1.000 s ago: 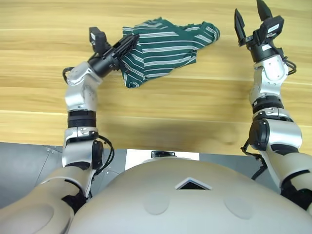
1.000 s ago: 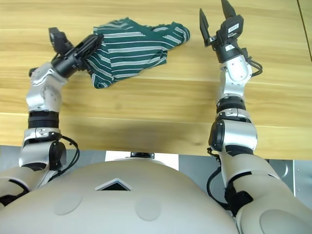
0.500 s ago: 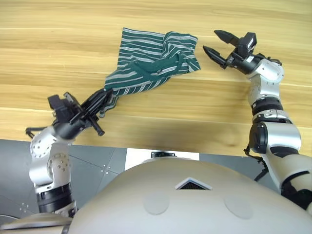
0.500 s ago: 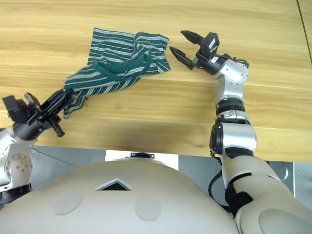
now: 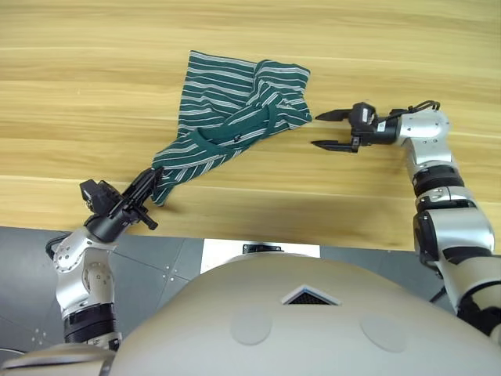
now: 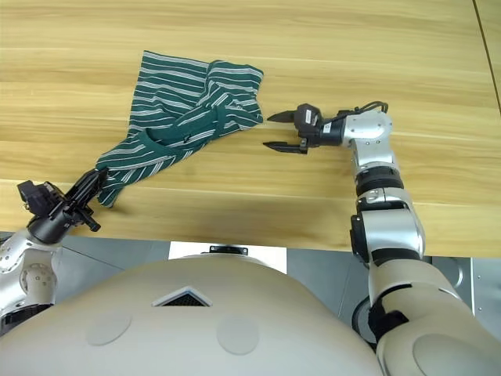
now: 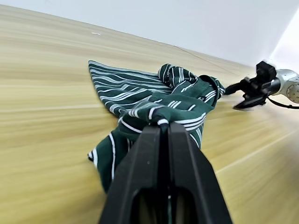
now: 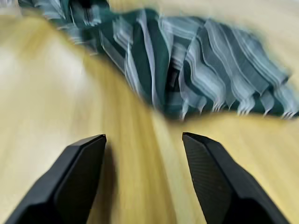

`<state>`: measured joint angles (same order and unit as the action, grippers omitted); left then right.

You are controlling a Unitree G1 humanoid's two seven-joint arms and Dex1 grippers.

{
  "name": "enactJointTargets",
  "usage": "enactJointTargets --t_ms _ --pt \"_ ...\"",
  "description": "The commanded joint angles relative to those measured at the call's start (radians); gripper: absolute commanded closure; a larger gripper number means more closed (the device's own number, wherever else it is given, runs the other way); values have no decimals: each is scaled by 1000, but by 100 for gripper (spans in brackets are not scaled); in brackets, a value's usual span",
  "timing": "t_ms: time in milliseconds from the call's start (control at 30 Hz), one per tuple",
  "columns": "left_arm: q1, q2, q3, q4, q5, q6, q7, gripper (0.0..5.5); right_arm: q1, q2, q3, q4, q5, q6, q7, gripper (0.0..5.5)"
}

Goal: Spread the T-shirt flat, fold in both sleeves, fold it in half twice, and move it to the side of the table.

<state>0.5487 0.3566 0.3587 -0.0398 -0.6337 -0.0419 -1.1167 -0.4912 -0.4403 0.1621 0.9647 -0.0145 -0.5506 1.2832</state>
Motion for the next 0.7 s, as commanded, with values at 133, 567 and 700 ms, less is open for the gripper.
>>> enactJointTargets --t_ms 133,567,700 --pt "-43 25 0 28 1 12 5 548 -92 23 72 88 -110 -87 -110 245" --pt "-72 49 0 22 -4 48 14 548 -20 -64 107 -69 -99 -129 -83 245" --pt "-80 54 -1 17 -5 57 17 548 -10 -68 116 -111 -97 -119 -91 245"
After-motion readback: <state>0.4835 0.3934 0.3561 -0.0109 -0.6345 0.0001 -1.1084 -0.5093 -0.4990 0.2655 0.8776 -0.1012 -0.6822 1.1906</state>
